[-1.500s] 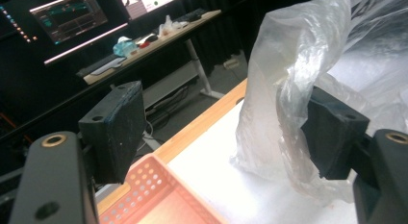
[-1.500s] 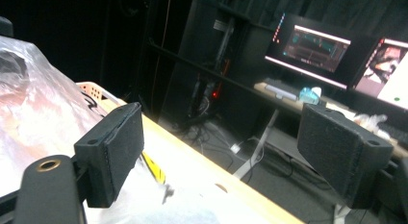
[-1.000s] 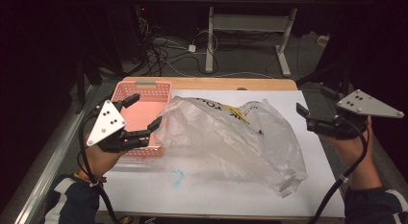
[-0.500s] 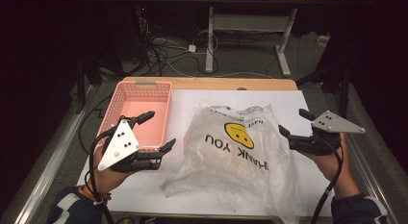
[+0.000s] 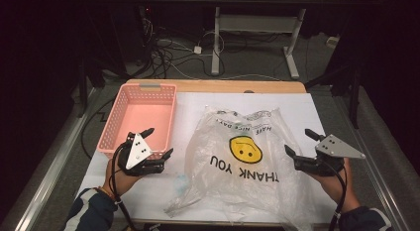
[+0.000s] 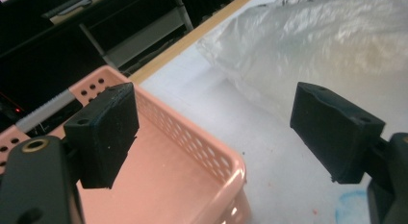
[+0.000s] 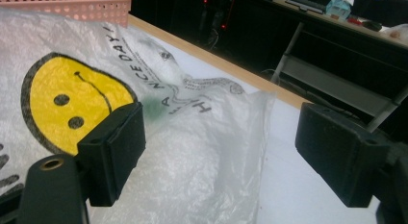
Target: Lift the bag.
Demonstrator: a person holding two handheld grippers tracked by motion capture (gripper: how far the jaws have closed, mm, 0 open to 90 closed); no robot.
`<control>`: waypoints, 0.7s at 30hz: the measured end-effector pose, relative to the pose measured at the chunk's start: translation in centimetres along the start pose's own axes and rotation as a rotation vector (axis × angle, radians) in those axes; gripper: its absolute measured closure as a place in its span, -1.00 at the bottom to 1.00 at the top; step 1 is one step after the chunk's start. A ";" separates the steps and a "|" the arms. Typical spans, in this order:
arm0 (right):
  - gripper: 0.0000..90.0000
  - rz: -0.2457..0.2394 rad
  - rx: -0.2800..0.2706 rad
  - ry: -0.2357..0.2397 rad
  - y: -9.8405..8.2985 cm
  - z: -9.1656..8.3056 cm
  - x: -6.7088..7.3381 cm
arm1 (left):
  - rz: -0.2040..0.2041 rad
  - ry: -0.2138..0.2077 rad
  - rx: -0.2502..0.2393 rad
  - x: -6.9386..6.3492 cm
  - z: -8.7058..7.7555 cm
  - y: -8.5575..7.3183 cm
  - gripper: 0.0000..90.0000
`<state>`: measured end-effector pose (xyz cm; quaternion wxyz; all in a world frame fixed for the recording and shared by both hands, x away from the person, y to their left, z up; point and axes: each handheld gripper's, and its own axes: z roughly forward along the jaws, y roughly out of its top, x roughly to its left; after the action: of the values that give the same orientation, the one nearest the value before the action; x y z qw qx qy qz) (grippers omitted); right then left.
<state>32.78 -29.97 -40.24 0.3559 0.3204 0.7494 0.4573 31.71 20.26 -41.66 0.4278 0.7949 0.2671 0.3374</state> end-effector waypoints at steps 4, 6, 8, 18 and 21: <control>-0.61 -0.021 0.019 0.009 -1.1 -0.1 0.6 | -0.020 0.005 0.014 -0.4 0.0 -1.4 -0.63; -0.61 -0.020 0.024 0.010 -1.4 -0.2 0.8 | -0.016 0.006 0.021 -0.8 -0.1 -1.7 -0.63; -0.61 -0.019 0.026 0.019 -1.5 -0.3 1.1 | -0.006 0.001 0.029 -1.1 -0.3 -1.9 -0.63; -0.61 -0.025 0.014 0.023 -1.2 -0.5 1.5 | -0.002 0.007 0.034 -1.3 -0.8 -2.1 -0.63; -0.61 -0.024 0.014 0.020 -1.1 -0.4 1.5 | 0.001 0.004 0.041 -1.3 -0.7 -2.2 -0.63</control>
<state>31.44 -29.42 -41.49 0.3515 0.3094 0.7598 0.4510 30.07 20.77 -43.60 0.4108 0.8028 0.2744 0.3339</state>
